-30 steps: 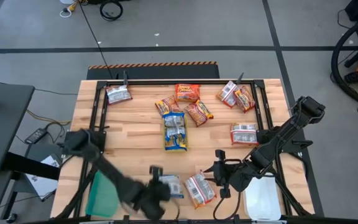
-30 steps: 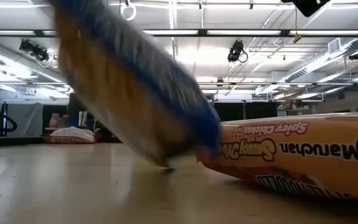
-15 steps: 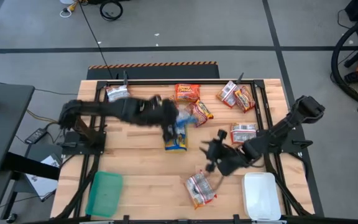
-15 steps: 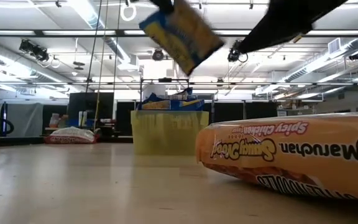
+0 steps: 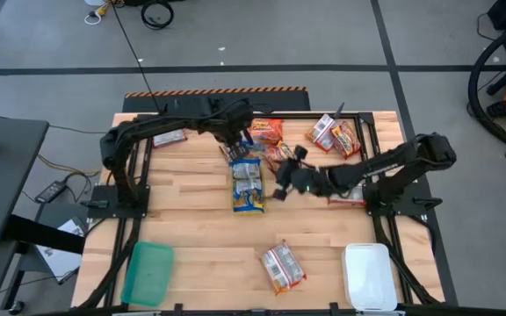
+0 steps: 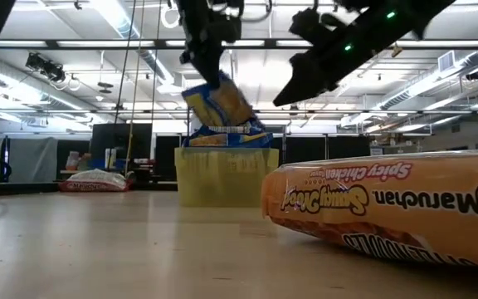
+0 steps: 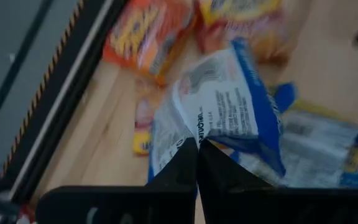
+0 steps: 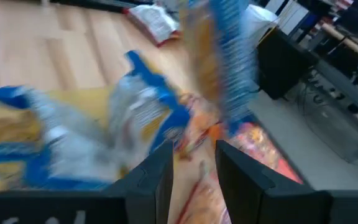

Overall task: Sort Maruchan noodles
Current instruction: Put the blue noodle pack into the yellow bin

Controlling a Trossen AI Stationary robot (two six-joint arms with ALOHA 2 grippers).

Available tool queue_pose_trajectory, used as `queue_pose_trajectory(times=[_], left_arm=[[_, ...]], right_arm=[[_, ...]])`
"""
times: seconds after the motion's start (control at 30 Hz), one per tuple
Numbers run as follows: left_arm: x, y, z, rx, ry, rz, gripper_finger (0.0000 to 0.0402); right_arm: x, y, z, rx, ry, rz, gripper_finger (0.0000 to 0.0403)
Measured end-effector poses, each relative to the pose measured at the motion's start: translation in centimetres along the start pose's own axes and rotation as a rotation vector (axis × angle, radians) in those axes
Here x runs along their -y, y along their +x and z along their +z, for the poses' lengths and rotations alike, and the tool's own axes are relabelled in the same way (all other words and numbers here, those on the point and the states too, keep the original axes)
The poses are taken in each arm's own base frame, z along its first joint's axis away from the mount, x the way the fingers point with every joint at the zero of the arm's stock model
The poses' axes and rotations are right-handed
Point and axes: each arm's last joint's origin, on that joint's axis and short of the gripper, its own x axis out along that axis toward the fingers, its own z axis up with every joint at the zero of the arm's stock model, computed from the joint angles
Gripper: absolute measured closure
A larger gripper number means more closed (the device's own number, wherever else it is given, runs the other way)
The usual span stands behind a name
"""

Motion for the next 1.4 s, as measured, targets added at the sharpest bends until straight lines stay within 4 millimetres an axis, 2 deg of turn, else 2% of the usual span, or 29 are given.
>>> queue_pose_trajectory(times=[0.13, 0.27, 0.43, 0.53, 0.63, 0.7, 0.93, 1.13, 1.27, 1.4], left_arm=[[-0.3, 0.7, -0.4, -0.086, -0.013, -0.158, 0.0396], [0.2, -0.3, -0.9, -0.14, -0.008, -0.243, 0.0396], [-0.1, -2.8, -1.2, -0.113, -0.012, -0.26, 0.0396], [-0.4, -3.7, -1.3, -0.114, -0.016, -0.266, 0.0396], [-0.9, -4.6, -1.3, -0.079, -0.027, -0.265, 0.0396], [-1.2, -4.6, -1.2, -0.069, -0.034, -0.266, 0.0396], [-0.6, -4.3, -1.2, -0.074, 0.003, -0.371, 0.0396], [0.1, -4.4, -1.2, -0.071, 0.046, -0.435, 0.0396], [0.3, -2.1, -0.4, -0.082, 0.089, -0.43, 0.0396], [0.5, -0.3, -0.1, -0.122, 0.137, -0.434, 0.0397]], right_arm=[[2.5, 2.3, -0.4, 0.034, 0.002, 0.055, 0.0278], [3.8, 4.8, -1.1, 0.095, 0.016, 0.152, 0.0278], [3.5, 8.3, -2.5, 0.062, 0.019, 0.269, 0.0278], [2.4, 9.1, -2.9, 0.055, 0.015, 0.434, 0.0278], [1.5, 8.9, -2.9, 0.071, 0.019, 0.581, 0.0278], [1.2, 8.7, -2.9, 0.066, 0.023, 0.61, 0.0278], [1.6, 8.3, -2.9, 0.011, 0.009, 0.515, 0.0278], [3.1, 5.4, -1.1, -0.023, -0.026, 0.469, 0.0278], [4.3, 4.0, -0.1, 0.001, -0.028, 0.431, 0.0278], [5.0, 3.9, 0.3, 0.03, -0.03, 0.412, 0.0278]])
